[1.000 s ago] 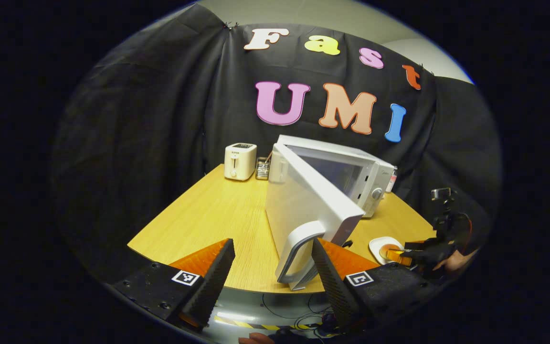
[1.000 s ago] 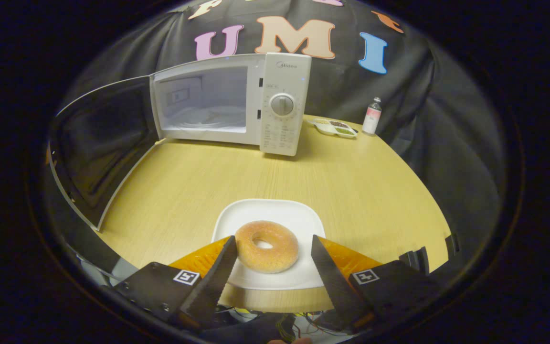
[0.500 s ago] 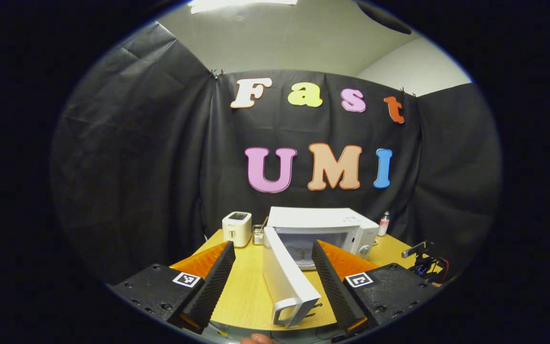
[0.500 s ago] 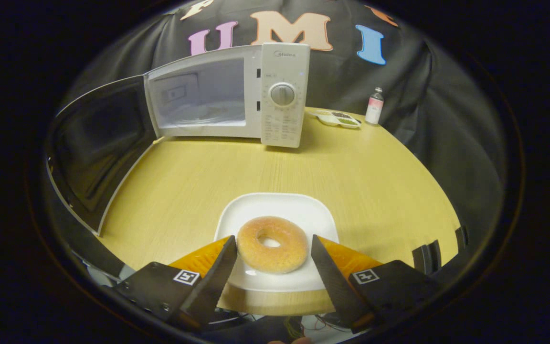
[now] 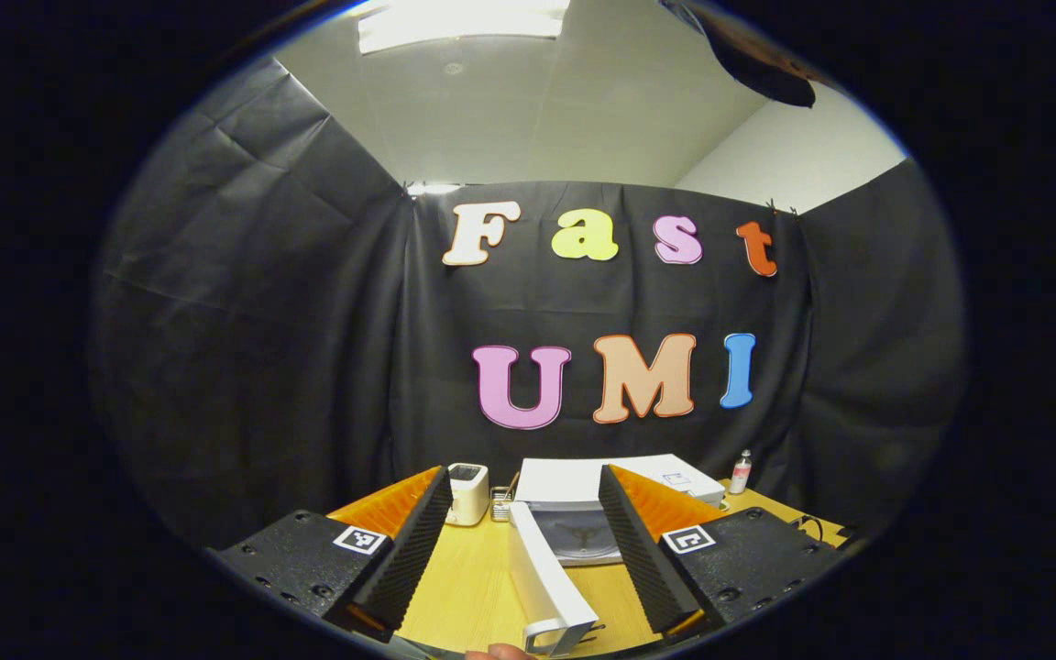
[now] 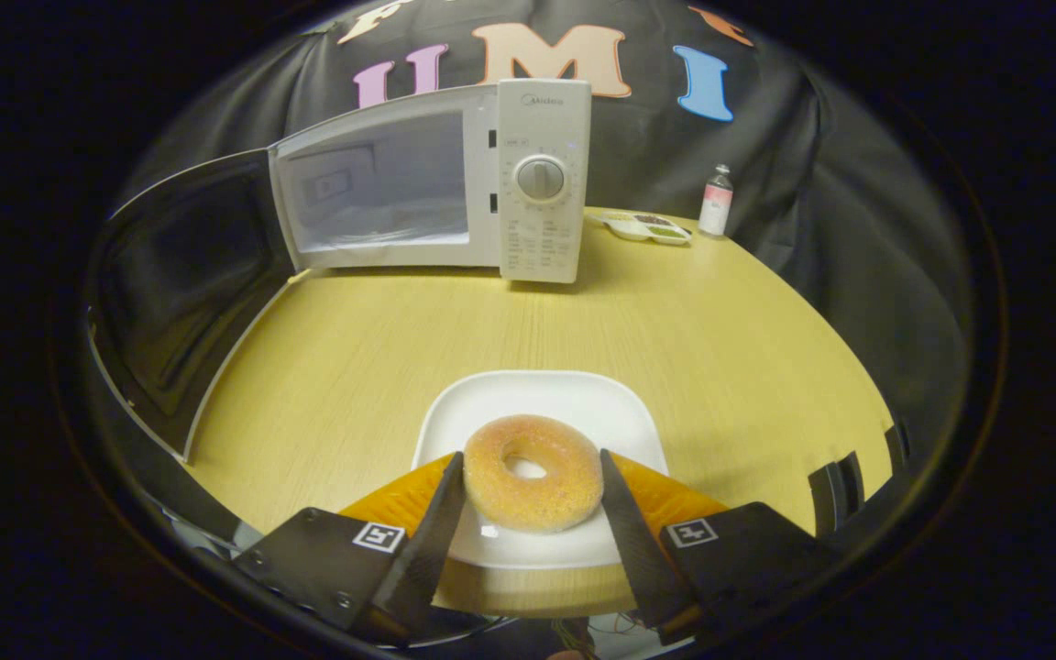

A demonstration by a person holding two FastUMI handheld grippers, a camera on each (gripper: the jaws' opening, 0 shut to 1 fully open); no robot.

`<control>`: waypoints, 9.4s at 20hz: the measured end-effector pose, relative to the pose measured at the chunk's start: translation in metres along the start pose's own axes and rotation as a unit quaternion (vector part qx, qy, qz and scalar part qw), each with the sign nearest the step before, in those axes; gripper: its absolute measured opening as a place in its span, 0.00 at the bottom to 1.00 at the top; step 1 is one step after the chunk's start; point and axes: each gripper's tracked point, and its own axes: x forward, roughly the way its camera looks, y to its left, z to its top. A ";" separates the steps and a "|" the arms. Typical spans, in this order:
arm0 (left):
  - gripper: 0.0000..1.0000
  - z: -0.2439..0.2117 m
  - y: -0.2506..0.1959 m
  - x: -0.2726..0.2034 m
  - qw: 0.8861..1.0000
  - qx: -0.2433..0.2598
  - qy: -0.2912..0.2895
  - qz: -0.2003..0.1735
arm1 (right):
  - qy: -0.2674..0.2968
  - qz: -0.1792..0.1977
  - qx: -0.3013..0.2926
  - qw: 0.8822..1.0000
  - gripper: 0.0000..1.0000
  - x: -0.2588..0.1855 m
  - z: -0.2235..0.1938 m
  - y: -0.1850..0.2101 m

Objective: Open the microwave oven with the left hand, put the food in, and close the microwave oven.

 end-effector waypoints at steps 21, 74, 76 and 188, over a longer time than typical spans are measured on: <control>0.90 -0.008 -0.003 0.028 0.999 -0.050 -0.004 0.011 | -0.128 0.041 -0.094 0.986 0.65 -0.024 0.140 0.039; 0.94 -0.033 0.022 0.011 0.997 0.011 0.060 0.047 | -0.099 0.015 0.463 0.881 0.87 0.170 0.241 0.172; 0.91 -0.034 0.017 0.013 0.997 0.004 0.059 0.041 | -0.104 0.024 0.435 0.894 0.87 0.159 0.238 0.171; 0.01 -0.319 -0.249 0.245 0.968 -0.014 0.222 -0.112 | -0.389 -0.210 0.059 0.895 0.87 -0.344 0.362 -0.346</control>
